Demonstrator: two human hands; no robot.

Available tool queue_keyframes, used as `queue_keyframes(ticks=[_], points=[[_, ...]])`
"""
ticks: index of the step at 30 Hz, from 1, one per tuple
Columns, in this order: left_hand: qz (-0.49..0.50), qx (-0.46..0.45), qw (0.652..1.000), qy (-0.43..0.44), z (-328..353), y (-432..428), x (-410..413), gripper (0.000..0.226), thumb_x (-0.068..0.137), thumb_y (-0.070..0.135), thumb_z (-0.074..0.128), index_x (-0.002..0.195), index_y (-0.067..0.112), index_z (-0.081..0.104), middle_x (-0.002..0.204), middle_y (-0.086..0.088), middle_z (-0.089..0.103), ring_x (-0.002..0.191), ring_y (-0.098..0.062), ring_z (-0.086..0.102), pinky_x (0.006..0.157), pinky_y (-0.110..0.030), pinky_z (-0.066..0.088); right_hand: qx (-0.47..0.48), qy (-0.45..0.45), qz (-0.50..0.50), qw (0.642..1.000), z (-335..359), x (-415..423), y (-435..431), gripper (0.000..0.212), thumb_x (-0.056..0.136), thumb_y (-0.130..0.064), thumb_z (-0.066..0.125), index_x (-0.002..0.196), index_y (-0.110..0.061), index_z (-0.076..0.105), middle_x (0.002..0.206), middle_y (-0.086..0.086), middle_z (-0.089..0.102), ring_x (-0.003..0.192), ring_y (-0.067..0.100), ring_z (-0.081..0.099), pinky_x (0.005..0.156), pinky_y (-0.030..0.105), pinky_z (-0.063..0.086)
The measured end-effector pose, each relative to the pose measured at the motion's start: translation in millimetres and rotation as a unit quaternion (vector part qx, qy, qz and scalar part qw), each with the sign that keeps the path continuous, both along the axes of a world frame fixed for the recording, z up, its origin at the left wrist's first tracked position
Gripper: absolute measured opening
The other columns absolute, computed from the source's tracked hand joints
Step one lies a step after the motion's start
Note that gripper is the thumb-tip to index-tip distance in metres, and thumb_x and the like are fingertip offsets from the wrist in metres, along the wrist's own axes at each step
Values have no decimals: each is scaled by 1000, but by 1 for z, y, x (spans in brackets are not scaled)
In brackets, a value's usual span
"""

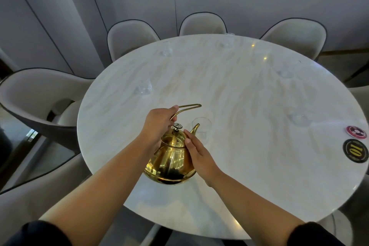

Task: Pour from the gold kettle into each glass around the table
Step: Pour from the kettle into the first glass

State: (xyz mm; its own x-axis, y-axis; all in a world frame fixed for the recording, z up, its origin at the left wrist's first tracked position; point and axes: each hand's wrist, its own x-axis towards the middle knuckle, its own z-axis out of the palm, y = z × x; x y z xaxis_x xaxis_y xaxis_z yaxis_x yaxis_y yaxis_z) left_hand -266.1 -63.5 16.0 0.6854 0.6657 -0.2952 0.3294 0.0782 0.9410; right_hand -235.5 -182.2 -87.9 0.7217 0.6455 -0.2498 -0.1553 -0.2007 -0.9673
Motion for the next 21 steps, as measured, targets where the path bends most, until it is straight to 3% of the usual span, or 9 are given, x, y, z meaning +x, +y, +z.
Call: queue_keyframes(ticks=[7,12,21], points=[[-12,-1,1000,12,1,0,5,34,90,33,59,64,11,55,42,8,45,36,-5,30,41,-16,28,2,14,16,1000,4,4,-3,41,100,-46,34,140,-42,39,134,-10,44,121,10,44,98,23,41],[-24,-2,1000,17,2,1,6,35,91,33,57,65,10,54,35,10,41,31,-4,29,36,-14,26,12,22,20,999,6,5,-3,40,99,-46,35,139,-42,41,136,-10,46,123,10,46,98,22,42],[-39,-7,999,23,6,1,11,37,92,30,56,62,10,52,35,10,39,29,-4,25,34,-13,23,15,48,29,998,10,6,-5,41,99,-47,34,139,-43,39,130,-14,45,117,6,45,74,9,43]])
